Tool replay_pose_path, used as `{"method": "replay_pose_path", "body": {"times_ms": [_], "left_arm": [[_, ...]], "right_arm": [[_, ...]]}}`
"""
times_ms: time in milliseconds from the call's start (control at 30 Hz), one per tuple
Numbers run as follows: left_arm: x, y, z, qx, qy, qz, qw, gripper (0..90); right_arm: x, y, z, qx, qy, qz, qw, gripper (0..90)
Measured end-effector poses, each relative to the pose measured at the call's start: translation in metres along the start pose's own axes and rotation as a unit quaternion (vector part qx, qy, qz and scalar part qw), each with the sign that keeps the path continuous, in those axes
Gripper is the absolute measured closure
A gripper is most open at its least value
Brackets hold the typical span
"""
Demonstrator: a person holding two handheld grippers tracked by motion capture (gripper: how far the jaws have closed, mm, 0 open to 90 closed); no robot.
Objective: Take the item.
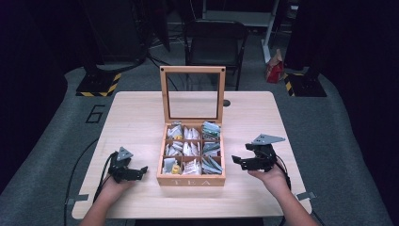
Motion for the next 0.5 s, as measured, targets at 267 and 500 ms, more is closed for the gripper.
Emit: {"method": "replay_pose_path", "body": {"times_ms": [267,500], "left_arm": [[0.0,0.0,0.0,0.0,0.0,0.0,1.0,4.2],[0.0,0.0,0.0,0.0,0.0,0.0,1.0,4.2]], "right_arm": [[-0.011,0.01,0.002,-0.008,0.009,0.02,0.9997,21.8],[-0.023,0.019,0.001,-0.01,0.018,0.032,0.9993,23.4]]}}
Point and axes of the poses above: each handheld gripper's, and its own axes: z roughly backward along the jaws, y roughly out of its top, x roughly to its right, the point moved 9 cm from there along -z, roughly forward along the jaws, and after that the axes turned 7 degrees about -z, right-handed, at the moved point
